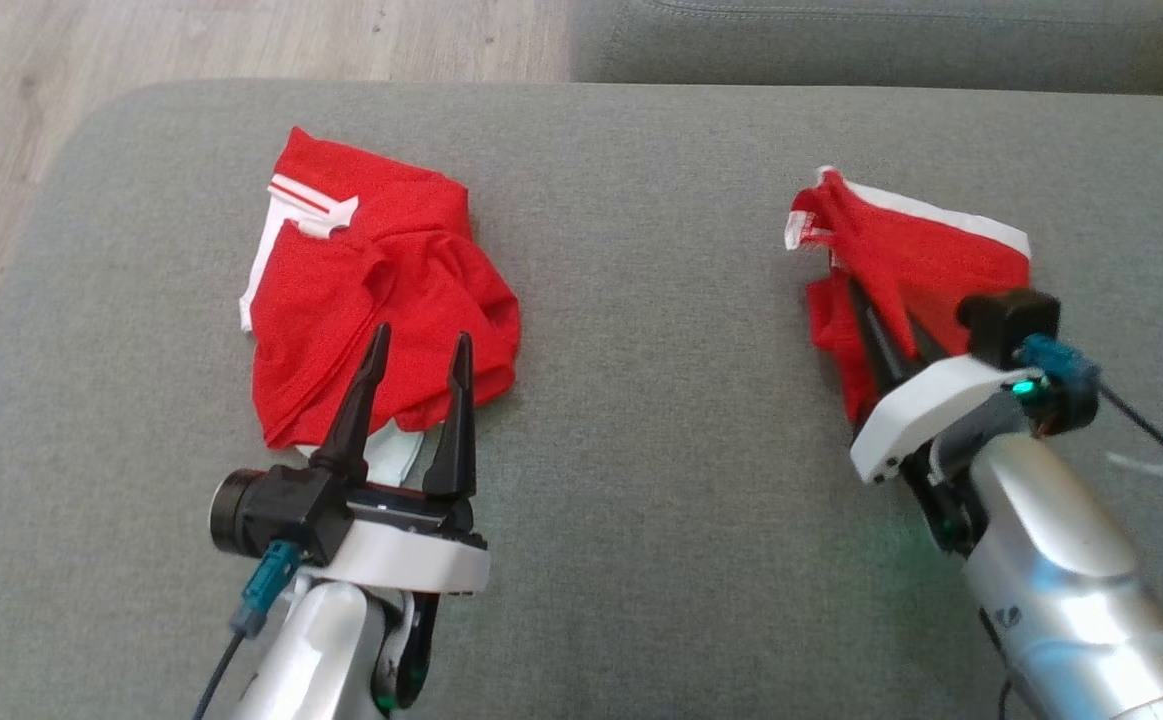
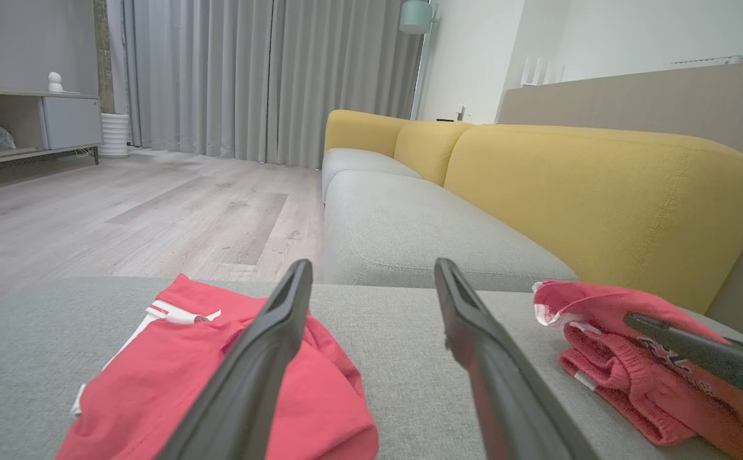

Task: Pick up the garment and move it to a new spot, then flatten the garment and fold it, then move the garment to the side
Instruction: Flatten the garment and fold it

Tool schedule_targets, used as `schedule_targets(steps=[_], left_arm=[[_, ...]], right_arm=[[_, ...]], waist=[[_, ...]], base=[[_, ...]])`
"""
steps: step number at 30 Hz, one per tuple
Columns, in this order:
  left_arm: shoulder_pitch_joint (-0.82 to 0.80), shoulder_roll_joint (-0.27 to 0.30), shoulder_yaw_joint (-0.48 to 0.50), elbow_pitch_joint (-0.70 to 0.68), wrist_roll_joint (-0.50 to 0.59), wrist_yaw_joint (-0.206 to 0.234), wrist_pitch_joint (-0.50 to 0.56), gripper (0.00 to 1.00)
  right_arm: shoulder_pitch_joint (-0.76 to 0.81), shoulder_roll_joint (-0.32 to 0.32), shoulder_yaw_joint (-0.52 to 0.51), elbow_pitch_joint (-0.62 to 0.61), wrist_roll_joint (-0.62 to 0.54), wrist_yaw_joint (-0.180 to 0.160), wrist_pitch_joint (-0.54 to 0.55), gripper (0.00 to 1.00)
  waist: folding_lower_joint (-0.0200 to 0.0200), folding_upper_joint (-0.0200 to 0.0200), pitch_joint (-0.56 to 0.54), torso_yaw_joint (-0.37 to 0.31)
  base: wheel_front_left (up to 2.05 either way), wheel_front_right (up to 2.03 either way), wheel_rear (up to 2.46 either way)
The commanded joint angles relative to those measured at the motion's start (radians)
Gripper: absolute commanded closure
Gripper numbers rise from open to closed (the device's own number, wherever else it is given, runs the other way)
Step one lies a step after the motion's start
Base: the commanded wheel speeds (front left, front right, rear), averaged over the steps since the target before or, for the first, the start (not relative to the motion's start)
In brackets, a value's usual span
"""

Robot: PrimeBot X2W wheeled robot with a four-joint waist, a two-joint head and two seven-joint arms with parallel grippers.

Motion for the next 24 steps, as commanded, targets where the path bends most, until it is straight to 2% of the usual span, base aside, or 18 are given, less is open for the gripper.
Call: schedule_targets(steps=[1, 4, 6, 10, 12, 19, 24], left_arm=[[-0.019, 0.007, 0.037, -0.028, 0.006, 0.005, -0.005, 0.0], [-0.017, 0.007, 0.037, -0.028, 0.005, 0.006, -0.005, 0.0], [-0.02, 0.007, 0.04, -0.026, 0.006, 0.007, -0.005, 0.0], [-0.035, 0.008, 0.06, -0.027, 0.015, 0.005, -0.005, 0.0], [-0.041, 0.009, 0.066, -0.03, 0.02, 0.001, -0.005, 0.0], [-0.051, 0.009, 0.091, -0.045, 0.027, -0.006, -0.005, 0.0], [-0.046, 0.008, 0.092, -0.053, 0.028, -0.008, -0.005, 0.0]], right_arm=[[0.001, 0.005, 0.021, -0.02, 0.002, 0.002, -0.006, 1.0], [-0.004, 0.0, 0.076, 0.031, -0.043, 0.002, 0.002, 1.0], [-0.005, 0.016, 0.089, 0.059, -0.061, 0.002, -0.012, 0.0], [-0.01, 0.046, 0.102, 0.082, -0.074, 0.002, -0.039, 0.0], [-0.018, 0.049, 0.074, 0.071, -0.066, 0.002, -0.061, 0.0], [-0.018, 0.023, -0.128, -0.075, -0.075, 0.002, -0.101, 0.0], [0.057, 0.021, -0.28, -0.233, -0.161, 0.002, -0.104, 0.0]], waist=[[0.0, 0.0, 0.0, -0.002], [0.0, 0.0, 0.001, -0.015], [0.0, 0.0, 0.0, -0.024], [0.0, 0.0, -0.004, -0.053], [0.0, 0.0, -0.007, -0.069], [0.0, 0.0, -0.02, -0.131], [0.0, 0.0, -0.027, -0.164]], base=[[0.0, 0.0, 0.0], [0.0, 0.0, 0.0], [0.0, 0.0, 0.0], [0.0, 0.0, 0.0], [0.0, 0.0, 0.0], [0.0, 0.0, 0.0], [0.0, 0.0, 0.0]])
